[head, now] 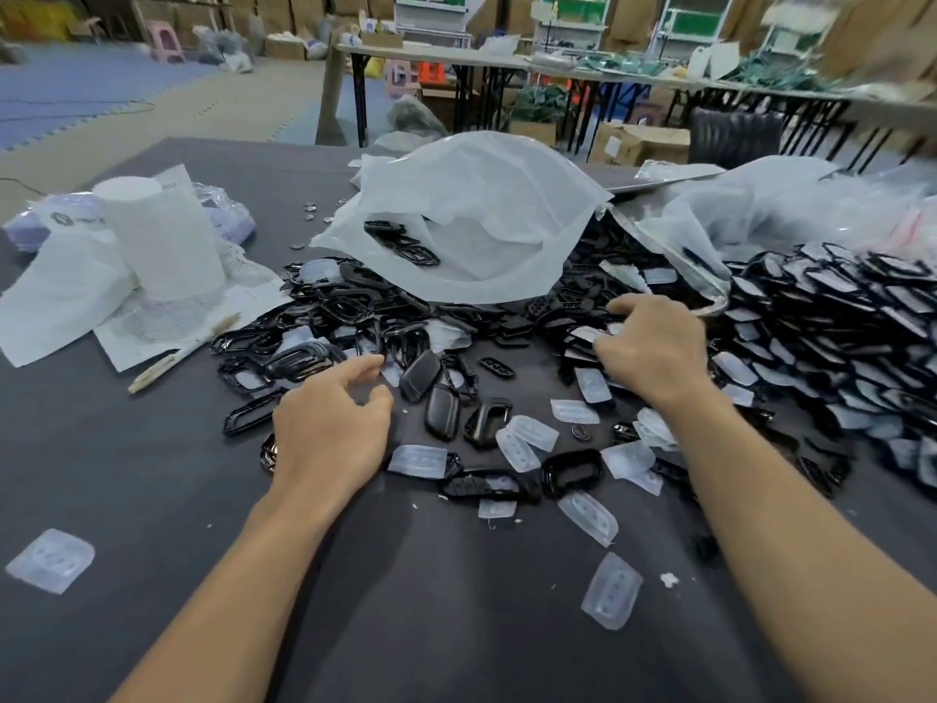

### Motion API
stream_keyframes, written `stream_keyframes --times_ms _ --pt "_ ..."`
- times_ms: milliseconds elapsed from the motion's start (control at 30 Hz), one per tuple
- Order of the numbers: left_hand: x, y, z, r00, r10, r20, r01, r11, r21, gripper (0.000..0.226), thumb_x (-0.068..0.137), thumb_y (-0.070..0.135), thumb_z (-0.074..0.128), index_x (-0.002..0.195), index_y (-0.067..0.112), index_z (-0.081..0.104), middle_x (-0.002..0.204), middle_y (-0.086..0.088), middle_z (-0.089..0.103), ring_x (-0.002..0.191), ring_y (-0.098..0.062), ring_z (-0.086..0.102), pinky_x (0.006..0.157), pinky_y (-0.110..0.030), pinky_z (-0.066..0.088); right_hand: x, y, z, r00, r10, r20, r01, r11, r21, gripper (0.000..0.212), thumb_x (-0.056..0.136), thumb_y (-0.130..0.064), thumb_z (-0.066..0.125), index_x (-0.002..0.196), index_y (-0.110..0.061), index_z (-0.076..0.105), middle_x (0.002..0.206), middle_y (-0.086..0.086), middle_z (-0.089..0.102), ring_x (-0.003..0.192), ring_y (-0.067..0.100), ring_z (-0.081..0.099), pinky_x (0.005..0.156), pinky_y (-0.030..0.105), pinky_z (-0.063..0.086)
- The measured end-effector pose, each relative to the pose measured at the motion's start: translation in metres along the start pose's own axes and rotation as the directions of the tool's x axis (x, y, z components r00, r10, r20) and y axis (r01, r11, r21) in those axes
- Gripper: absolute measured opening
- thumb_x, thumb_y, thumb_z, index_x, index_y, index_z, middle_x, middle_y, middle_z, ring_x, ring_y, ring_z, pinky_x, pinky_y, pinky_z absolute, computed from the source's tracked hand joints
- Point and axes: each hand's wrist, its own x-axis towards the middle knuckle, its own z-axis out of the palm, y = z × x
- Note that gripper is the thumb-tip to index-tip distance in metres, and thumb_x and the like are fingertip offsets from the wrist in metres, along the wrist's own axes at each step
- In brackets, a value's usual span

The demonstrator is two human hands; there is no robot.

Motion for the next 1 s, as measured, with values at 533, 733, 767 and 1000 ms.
stream_keyframes --times_ms 533,733,767,1000 --pt "0.012 -0.018 0.007 0.972 0.176 0.158 -0.228 0.878 0.422 0.060 0.099 0.033 0.055 0.156 0.019 0.041 0.145 -0.005 0.054 0.138 -0.026 0.042 0.121 -0.040 0.028 -0.001 -0.078 0.073 0.967 -0.154 0.205 0.155 0.988 0.009 0.037 0.083 0.010 0.053 0.109 -0.010 0.072 0.112 0.014 0.071 0.104 0.036 0.066 0.089 0.042 0.056" --pt "0.017 -0.019 0.001 0.981 0.190 0.047 -0.195 0.922 0.333 0.035 0.088 0.016 0.071 0.123 0.021 0.075 0.109 -0.001 0.066 0.110 -0.027 0.057 0.102 -0.039 0.042 -0.016 -0.080 0.080 0.951 -0.221 0.217 0.239 0.969 -0.061 0.030 0.091 -0.002 0.058 0.114 -0.019 0.070 0.117 0.006 0.068 0.108 0.032 0.065 0.089 0.040 0.049" --pt "0.017 -0.019 0.000 0.979 0.195 0.057 -0.203 0.929 0.310 0.041 0.087 0.015 0.073 0.127 0.021 0.072 0.119 0.000 0.064 0.119 -0.026 0.053 0.107 -0.038 0.041 -0.019 -0.080 0.083 0.952 -0.225 0.209 0.245 0.967 -0.071 0.028 0.093 -0.007 0.060 0.116 -0.021 0.070 0.120 0.005 0.066 0.112 0.031 0.062 0.092 0.041 0.047" --pt "0.017 -0.019 -0.001 0.968 0.229 0.107 -0.252 0.899 0.358 0.012 0.089 0.031 0.077 0.099 0.025 0.074 0.119 0.008 0.067 0.119 -0.020 0.056 0.108 -0.036 0.036 -0.056 -0.089 0.084 0.996 -0.015 -0.085 0.033 0.974 0.225 0.021 0.101 -0.014 0.052 0.118 -0.024 0.060 0.102 0.001 0.067 0.102 0.028 0.060 0.090 0.041 0.042"
